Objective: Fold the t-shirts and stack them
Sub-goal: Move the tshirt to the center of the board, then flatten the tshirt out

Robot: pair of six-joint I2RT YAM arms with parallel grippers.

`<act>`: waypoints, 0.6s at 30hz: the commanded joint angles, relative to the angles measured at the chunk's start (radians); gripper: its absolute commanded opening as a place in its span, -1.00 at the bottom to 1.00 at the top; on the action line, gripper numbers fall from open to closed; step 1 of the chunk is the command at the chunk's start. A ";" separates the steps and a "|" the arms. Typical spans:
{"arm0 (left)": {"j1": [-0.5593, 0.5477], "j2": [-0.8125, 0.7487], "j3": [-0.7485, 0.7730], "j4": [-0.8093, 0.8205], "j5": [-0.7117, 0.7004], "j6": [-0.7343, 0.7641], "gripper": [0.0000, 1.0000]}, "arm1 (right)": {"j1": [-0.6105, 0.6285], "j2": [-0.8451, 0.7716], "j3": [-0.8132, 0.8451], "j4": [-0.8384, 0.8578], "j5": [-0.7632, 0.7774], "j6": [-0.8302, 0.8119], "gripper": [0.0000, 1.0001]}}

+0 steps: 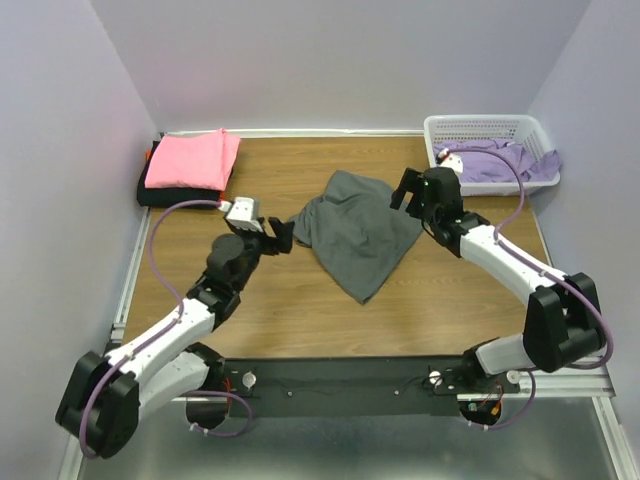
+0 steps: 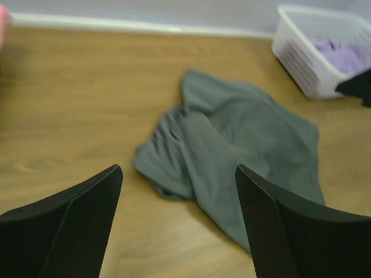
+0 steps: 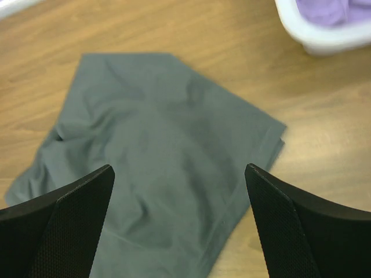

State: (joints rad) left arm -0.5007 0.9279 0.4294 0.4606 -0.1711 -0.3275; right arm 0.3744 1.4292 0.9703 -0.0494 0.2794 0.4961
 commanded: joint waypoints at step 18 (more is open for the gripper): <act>-0.427 0.364 -0.021 0.245 -0.175 -0.222 0.71 | -0.003 -0.170 -0.289 0.092 -0.061 0.087 0.81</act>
State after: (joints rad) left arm -0.9318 1.3132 0.4015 0.6518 -0.2092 -0.5392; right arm 0.3729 1.3022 0.7322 -0.0154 0.3218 0.5426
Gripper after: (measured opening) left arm 0.844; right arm 0.938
